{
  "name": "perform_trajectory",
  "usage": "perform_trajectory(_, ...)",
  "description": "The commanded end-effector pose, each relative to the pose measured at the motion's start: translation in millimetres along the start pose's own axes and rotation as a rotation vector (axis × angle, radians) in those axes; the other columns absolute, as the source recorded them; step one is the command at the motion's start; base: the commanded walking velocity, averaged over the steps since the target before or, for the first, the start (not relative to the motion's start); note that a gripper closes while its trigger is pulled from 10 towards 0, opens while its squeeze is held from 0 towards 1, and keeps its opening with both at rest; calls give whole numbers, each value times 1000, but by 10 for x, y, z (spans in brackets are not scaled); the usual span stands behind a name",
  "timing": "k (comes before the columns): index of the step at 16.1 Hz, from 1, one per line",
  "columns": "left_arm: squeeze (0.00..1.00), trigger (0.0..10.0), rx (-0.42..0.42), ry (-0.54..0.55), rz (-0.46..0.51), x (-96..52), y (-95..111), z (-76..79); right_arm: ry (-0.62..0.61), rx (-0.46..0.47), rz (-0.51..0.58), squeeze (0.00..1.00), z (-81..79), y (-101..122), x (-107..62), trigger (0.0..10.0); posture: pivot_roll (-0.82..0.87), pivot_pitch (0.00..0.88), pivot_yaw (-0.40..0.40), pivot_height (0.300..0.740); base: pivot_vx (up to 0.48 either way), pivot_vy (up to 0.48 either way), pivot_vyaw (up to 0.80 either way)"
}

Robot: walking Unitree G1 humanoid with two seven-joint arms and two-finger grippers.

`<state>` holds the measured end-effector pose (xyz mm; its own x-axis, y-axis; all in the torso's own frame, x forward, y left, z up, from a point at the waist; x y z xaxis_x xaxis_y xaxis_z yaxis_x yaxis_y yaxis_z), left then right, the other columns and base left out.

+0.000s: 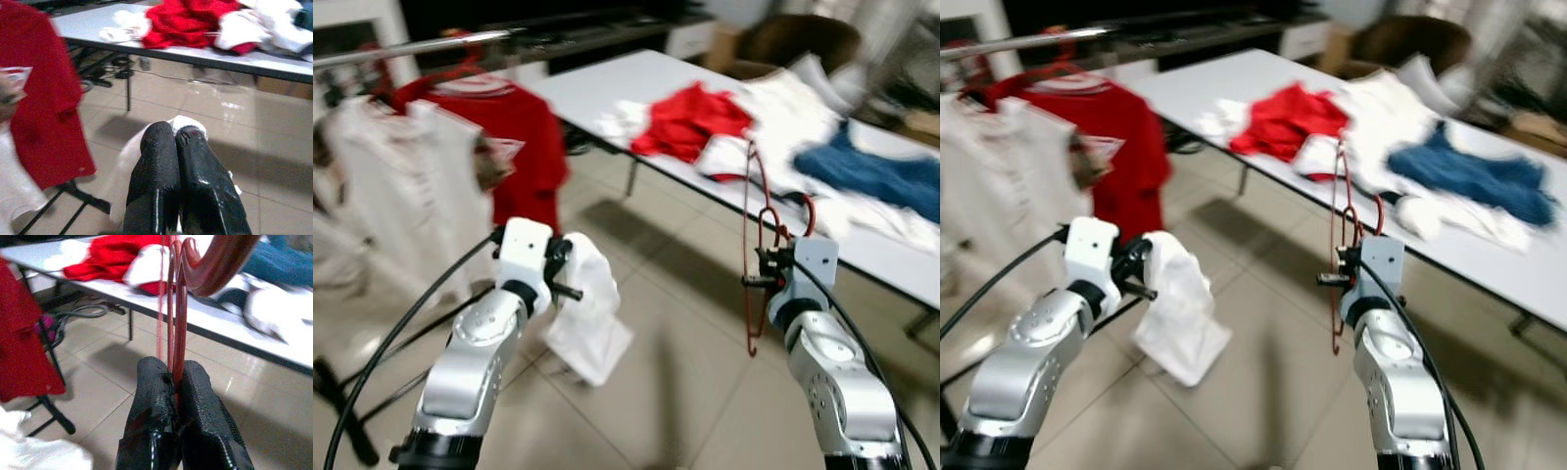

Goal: Hang hanger

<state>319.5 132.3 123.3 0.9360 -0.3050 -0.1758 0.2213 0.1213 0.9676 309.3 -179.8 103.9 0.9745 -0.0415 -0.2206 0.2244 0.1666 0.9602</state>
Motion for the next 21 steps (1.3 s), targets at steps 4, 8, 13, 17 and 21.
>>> perform_trajectory(4, 0, 10000, -9, -35, 27, 24, 67, 107, -18, 28, 7, 0, 83, 42, -22, 10000, -105, 0, -32, 740, 0, 0, -797)
perform_trajectory(8, 0, 10000, -12, -24, 25, 10, 53, 83, 2, 41, 1, 0, 31, 3, -32, 10000, -105, 0, -25, 740, 0, 0, -791)
perform_trajectory(13, 0, 10000, -19, -56, -2, 46, -24, 98, 15, 61, -19, 0, 39, -34, -62, 10000, -127, 18, -22, 740, 0, 0, -800)
perform_trajectory(17, 0, 10000, -30, -82, 15, 85, 39, 102, 75, 73, 29, 0, -11, 121, -60, 10000, -137, 29, -30, 740, 0, 0, -800)
perform_trajectory(21, 0, 10000, -20, 2, 45, 101, 117, 42, 52, 62, 14, 0, -67, 113, -16, 10000, -125, 11, -16, 740, 0, 0, -122)
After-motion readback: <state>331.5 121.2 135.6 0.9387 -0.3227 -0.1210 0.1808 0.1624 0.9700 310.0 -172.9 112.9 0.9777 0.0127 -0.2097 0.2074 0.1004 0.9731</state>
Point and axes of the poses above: a point about 5 cm out from each wrist's last joint towards the gripper, its own x axis pointing out of the wrist towards the gripper, its own y axis along the axis of the wrist's last joint, z = x × y, the point moved 4 cm from there along x, pointing out of the wrist towards the gripper, and after that the axes turned 13 degrees about -x, right-handed, at the moved point
